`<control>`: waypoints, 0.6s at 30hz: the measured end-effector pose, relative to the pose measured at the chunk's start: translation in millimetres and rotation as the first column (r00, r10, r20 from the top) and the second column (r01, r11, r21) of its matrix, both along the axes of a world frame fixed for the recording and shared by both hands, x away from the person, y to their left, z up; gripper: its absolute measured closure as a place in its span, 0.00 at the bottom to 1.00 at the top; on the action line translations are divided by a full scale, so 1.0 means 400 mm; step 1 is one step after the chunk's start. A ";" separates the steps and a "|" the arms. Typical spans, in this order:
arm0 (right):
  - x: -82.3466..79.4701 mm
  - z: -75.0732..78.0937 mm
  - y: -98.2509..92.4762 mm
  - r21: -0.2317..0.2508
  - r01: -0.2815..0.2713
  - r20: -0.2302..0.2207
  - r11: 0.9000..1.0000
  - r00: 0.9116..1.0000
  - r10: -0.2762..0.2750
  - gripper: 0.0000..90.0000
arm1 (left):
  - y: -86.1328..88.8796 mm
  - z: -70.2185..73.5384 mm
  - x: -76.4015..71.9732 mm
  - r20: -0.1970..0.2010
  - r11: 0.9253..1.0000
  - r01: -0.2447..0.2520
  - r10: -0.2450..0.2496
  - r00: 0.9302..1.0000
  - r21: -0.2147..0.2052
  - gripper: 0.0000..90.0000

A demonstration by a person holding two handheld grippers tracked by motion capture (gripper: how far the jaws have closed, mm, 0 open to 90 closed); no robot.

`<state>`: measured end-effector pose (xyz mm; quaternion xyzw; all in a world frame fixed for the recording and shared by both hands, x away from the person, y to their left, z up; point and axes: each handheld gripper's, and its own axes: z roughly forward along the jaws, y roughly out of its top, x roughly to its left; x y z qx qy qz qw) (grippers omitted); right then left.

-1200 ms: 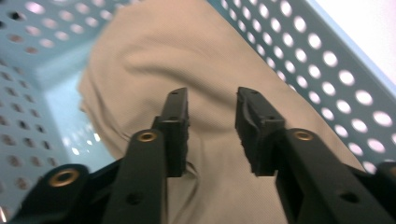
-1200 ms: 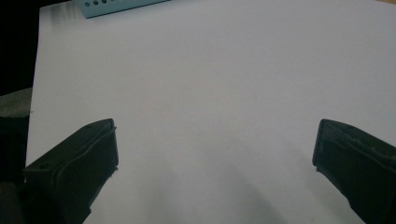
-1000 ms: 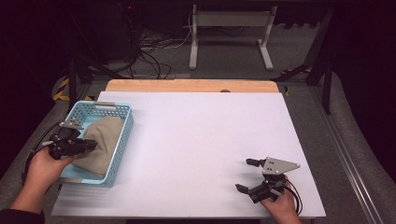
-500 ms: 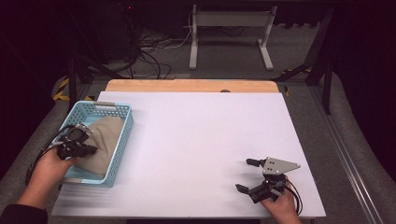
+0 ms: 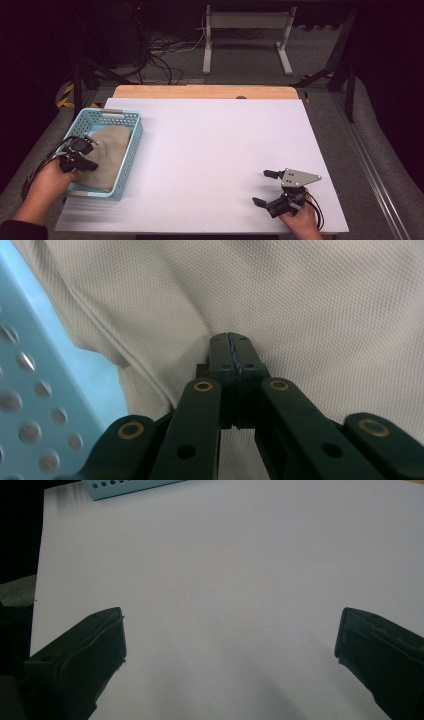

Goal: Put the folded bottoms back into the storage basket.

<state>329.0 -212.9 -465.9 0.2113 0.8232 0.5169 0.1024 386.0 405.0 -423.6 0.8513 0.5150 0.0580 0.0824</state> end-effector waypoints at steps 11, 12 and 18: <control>0.001 0.000 0.001 -0.004 0.001 0.000 1.000 1.000 -0.001 0.01 | 0.021 0.011 -0.022 0.033 1.000 -0.001 0.002 0.999 -0.021 0.99; 0.001 0.000 0.001 -0.004 0.002 0.000 1.000 1.000 -0.002 0.01 | 0.020 0.013 -0.022 0.043 1.000 -0.002 0.003 0.999 -0.031 0.99; 0.001 0.000 0.001 -0.004 0.002 -0.001 1.000 1.000 -0.002 0.01 | 0.016 0.036 -0.023 0.106 0.998 0.005 0.002 0.994 -0.066 0.99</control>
